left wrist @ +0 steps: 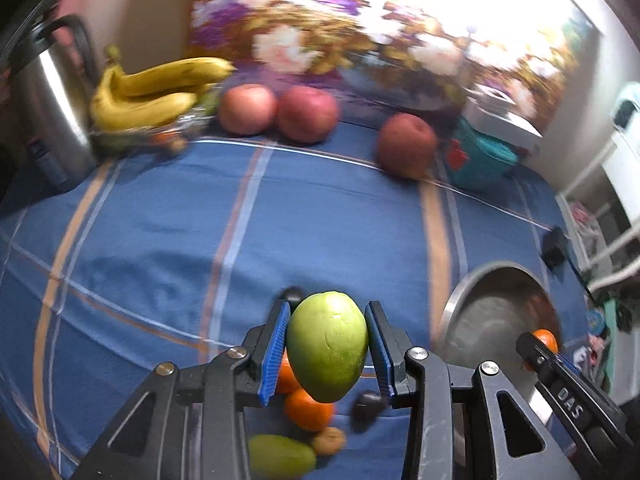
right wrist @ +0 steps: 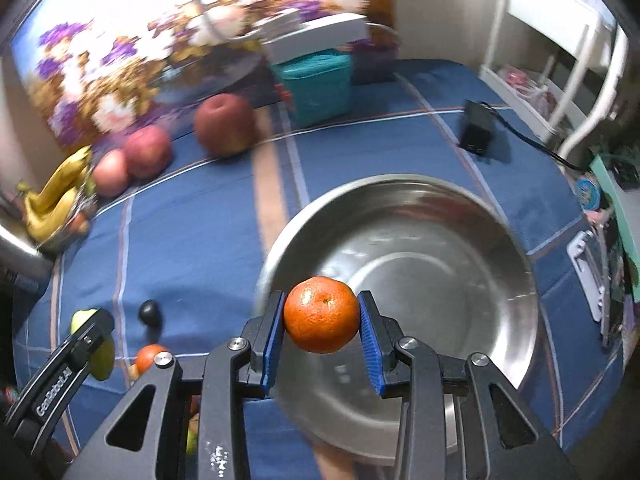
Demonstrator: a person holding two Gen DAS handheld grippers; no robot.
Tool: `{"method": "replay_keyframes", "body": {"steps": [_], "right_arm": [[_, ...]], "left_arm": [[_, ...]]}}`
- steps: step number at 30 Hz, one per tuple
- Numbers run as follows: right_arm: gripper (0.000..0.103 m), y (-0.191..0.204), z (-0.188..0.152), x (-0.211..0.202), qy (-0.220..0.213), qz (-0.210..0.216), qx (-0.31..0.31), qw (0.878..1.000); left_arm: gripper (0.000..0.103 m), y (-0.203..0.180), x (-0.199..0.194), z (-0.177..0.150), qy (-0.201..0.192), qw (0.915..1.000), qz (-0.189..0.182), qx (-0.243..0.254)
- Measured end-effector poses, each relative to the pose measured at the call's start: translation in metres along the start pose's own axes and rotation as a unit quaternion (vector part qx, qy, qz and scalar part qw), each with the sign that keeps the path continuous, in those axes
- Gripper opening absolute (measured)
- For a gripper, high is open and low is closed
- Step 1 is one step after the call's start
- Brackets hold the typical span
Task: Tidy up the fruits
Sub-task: 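Carry the green pear and orange over the steel plate with both tools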
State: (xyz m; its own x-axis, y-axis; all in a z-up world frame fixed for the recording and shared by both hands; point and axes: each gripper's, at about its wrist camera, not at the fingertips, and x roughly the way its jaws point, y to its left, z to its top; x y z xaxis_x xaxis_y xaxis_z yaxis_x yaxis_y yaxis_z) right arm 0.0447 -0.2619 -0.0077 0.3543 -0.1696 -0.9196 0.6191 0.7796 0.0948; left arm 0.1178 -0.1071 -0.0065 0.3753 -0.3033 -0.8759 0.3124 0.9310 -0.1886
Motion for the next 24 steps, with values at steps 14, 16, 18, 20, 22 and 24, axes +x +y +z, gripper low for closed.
{"method": "replay_keyframes", "body": {"steps": [14, 16, 18, 20, 22, 24], "right_arm": [[0.037, -0.086, 0.008, 0.000, 0.001, -0.067, 0.086, 0.994], [0.037, -0.095, 0.005, -0.002, -0.002, -0.073, 0.094, 0.993], [0.037, -0.103, 0.003, -0.003, -0.004, -0.076, 0.102, 0.992], [0.037, -0.111, 0.001, -0.004, -0.007, -0.079, 0.110, 0.991], [0.037, -0.115, 0.000, -0.006, -0.009, -0.078, 0.114, 0.990], [0.037, -0.117, 0.000, -0.007, -0.011, -0.079, 0.115, 0.990]], "left_arm": [[0.041, -0.093, 0.013, -0.015, 0.009, 0.9928, -0.067, 0.098], [0.041, -0.100, 0.014, -0.016, 0.010, 0.9914, -0.073, 0.108], [0.041, -0.108, 0.017, -0.018, 0.011, 0.9899, -0.073, 0.121], [0.041, -0.113, 0.019, -0.021, 0.013, 0.9889, -0.072, 0.129], [0.041, -0.115, 0.022, -0.023, 0.016, 0.9883, -0.073, 0.133], [0.041, -0.118, 0.023, -0.024, 0.017, 0.9874, -0.074, 0.138]]}}
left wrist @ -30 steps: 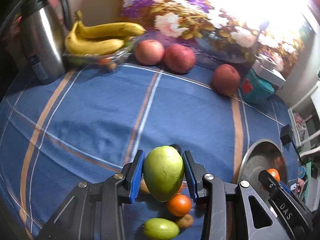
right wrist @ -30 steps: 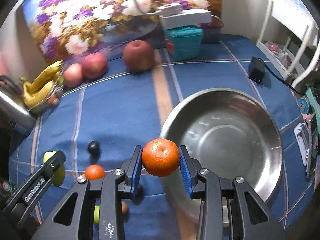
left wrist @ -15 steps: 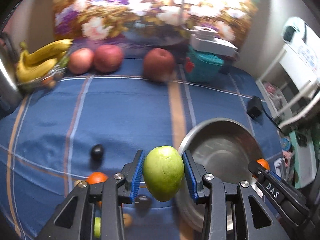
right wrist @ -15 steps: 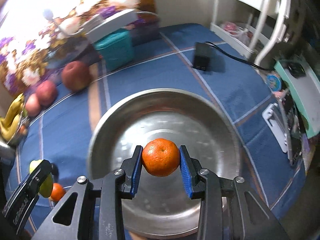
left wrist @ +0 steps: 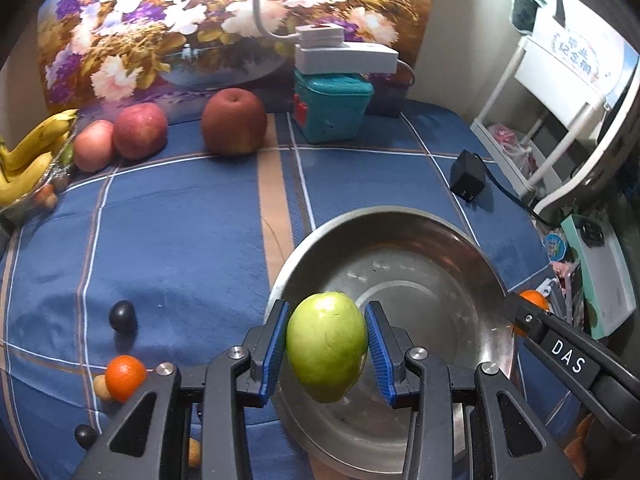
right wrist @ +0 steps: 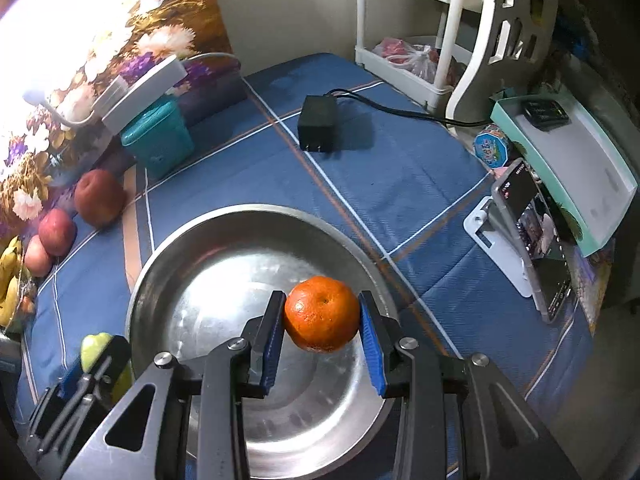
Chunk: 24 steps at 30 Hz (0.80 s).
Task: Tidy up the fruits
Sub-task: 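Carry the green pear and orange over the steel plate with both tools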
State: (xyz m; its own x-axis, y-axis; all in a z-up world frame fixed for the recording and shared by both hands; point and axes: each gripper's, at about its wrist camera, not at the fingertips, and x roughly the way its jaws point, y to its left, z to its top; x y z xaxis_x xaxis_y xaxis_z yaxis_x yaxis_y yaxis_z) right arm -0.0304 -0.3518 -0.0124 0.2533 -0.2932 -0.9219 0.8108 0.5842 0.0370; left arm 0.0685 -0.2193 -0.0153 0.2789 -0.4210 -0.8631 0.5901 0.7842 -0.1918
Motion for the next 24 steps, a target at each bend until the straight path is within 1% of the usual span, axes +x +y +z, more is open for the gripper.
{"method": "replay_keyframes", "body": {"steps": [6, 18, 24], "right_arm": [[0.038, -0.002, -0.001, 0.004, 0.007, 0.000, 0.000, 1.000], [0.038, -0.003, -0.007, 0.029, 0.045, -0.003, 0.000, 0.999], [0.038, -0.003, -0.008, 0.034, 0.053, -0.005, -0.003, 0.999]], "left_arm": [[0.041, -0.005, 0.007, -0.004, 0.010, 0.9999, 0.002, 0.008], [0.041, -0.005, 0.020, -0.011, 0.026, 0.9996, 0.007, 0.009], [0.041, -0.005, 0.027, -0.013, 0.036, 0.9992, 0.011, 0.009]]}}
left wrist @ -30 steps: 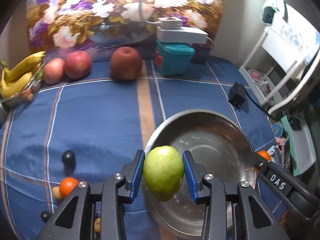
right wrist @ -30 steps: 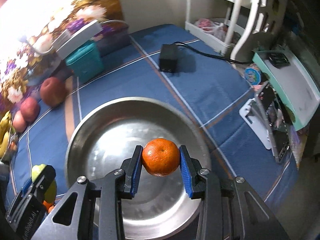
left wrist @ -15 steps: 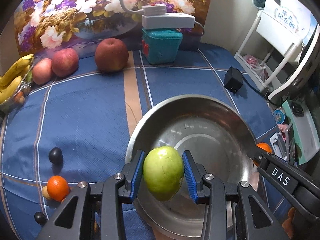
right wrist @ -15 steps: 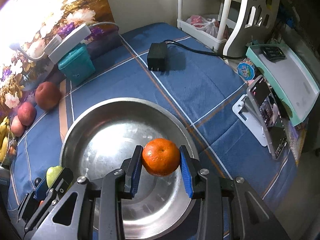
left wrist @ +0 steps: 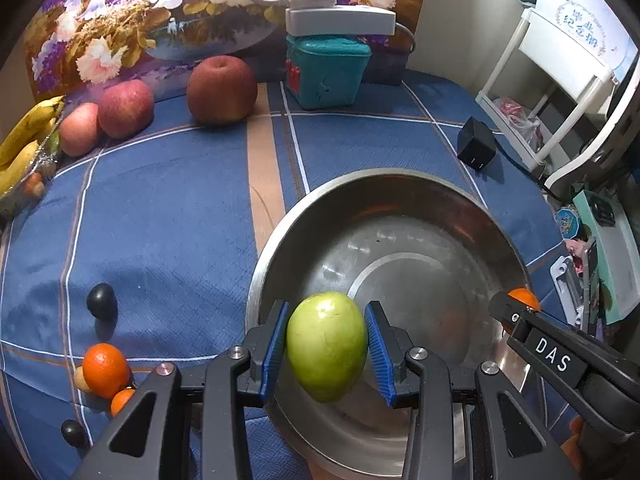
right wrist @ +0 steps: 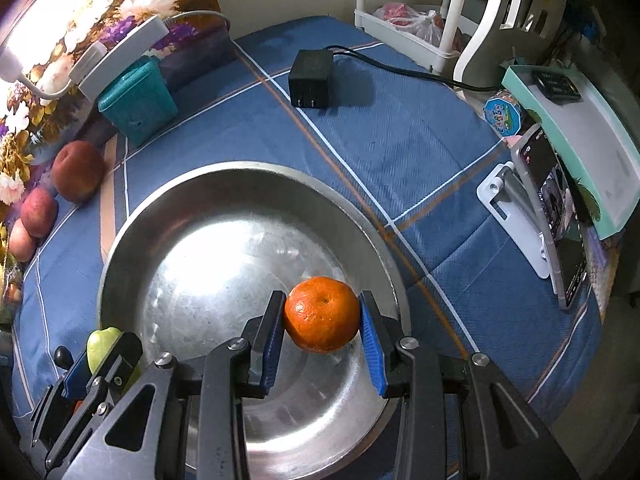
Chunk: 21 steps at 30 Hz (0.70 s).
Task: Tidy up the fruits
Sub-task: 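Carry the green pear and orange over the steel plate with both tools, then open the left tool to drop the pear while the right tool releases the orange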
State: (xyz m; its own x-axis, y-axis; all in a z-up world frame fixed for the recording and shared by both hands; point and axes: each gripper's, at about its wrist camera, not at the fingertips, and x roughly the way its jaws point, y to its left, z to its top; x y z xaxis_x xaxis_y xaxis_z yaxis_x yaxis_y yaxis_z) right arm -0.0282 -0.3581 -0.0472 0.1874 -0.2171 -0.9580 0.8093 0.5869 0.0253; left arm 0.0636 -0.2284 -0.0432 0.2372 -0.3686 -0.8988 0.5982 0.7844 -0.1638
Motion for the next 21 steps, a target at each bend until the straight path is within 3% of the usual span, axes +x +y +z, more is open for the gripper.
{"method": "replay_keyframes", "body": {"steps": [21], "right_arm": [[0.038, 0.001, -0.002, 0.021, 0.026, -0.004, -0.003, 1.000]], "left_arm": [[0.041, 0.002, 0.015, -0.003, 0.019, 0.9997, 0.013, 0.000]]}}
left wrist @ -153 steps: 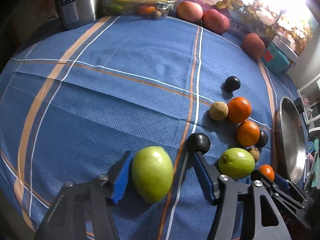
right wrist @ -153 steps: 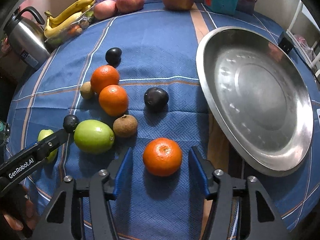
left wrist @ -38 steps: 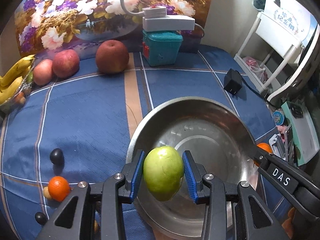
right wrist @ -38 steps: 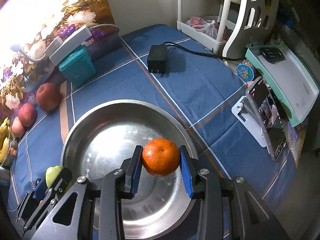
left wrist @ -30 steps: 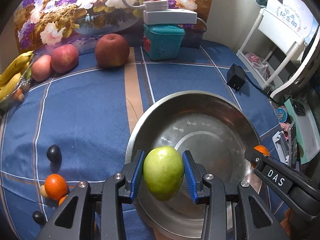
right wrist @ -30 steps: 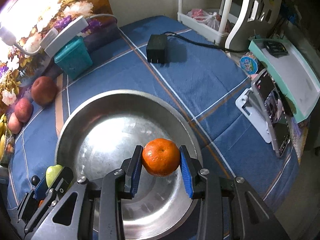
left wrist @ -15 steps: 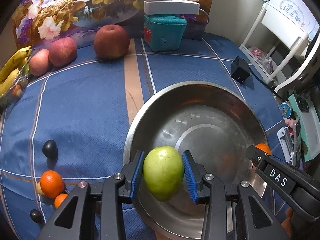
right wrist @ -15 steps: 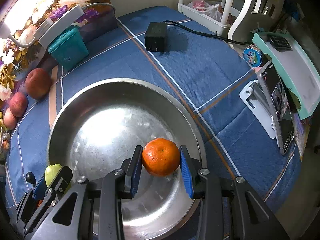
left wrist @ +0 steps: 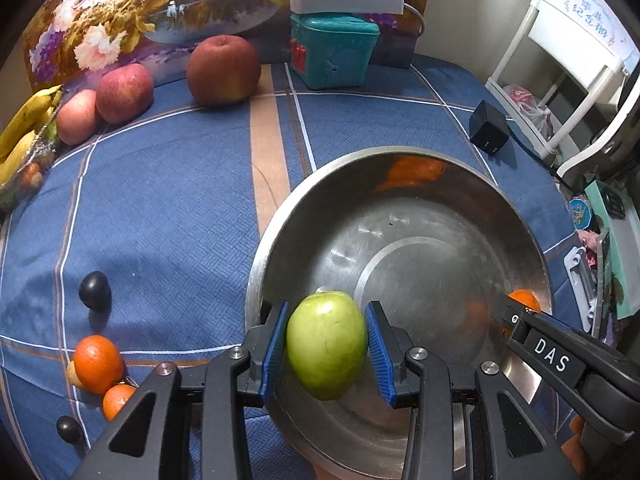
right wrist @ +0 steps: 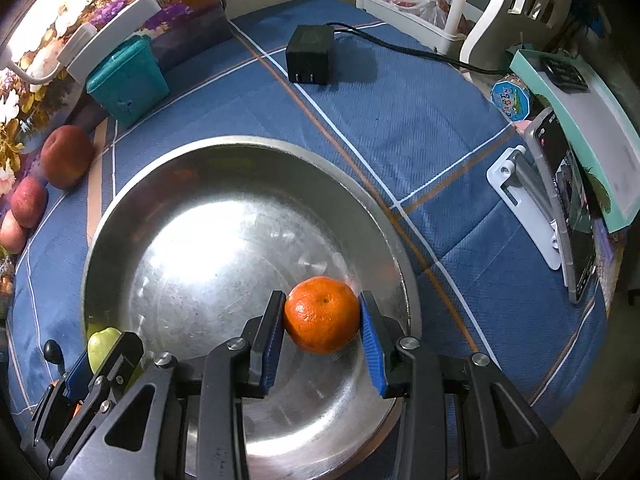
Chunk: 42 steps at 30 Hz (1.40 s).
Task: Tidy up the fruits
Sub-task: 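Open the left tool to drop the pear while the right tool releases the orange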
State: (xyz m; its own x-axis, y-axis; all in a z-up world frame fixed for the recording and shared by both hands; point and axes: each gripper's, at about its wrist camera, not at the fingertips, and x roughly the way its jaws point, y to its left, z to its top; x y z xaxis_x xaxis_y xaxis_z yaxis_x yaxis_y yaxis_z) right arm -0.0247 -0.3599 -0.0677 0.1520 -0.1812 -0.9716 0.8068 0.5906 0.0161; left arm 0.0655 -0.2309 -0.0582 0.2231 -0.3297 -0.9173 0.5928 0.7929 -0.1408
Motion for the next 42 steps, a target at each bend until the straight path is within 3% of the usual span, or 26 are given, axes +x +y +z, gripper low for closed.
{"method": "replay_keyframes", "body": {"steps": [15, 19, 24, 26, 38, 42], "right_arm": [[0.039, -0.004, 0.002, 0.020, 0.017, 0.005, -0.001, 1.000], [0.051, -0.002, 0.000, 0.021, 0.017, 0.015, -0.002, 1.000], [0.054, 0.003, -0.001, 0.016, 0.011, 0.018, -0.009, 1.000], [0.058, 0.005, -0.001, 0.012, 0.006, 0.020, -0.012, 1.000], [0.058, 0.008, 0.002, -0.035, -0.048, 0.037, -0.023, 0.998], [0.058, 0.009, 0.003, -0.039, -0.051, 0.038, -0.026, 0.998]], "left_arm": [[0.042, -0.002, 0.001, 0.000, 0.001, 1.0000, 0.005, 0.002], [0.043, -0.001, -0.003, 0.001, -0.001, 1.0000, 0.003, 0.000], [0.043, -0.004, -0.012, 0.004, -0.006, 1.0000, -0.002, 0.007], [0.043, -0.006, -0.016, 0.005, -0.010, 0.9999, -0.003, 0.009], [0.044, 0.007, -0.042, 0.011, -0.039, 0.9989, 0.018, -0.021], [0.059, 0.021, -0.041, 0.011, -0.035, 0.9978, 0.034, -0.044]]}}
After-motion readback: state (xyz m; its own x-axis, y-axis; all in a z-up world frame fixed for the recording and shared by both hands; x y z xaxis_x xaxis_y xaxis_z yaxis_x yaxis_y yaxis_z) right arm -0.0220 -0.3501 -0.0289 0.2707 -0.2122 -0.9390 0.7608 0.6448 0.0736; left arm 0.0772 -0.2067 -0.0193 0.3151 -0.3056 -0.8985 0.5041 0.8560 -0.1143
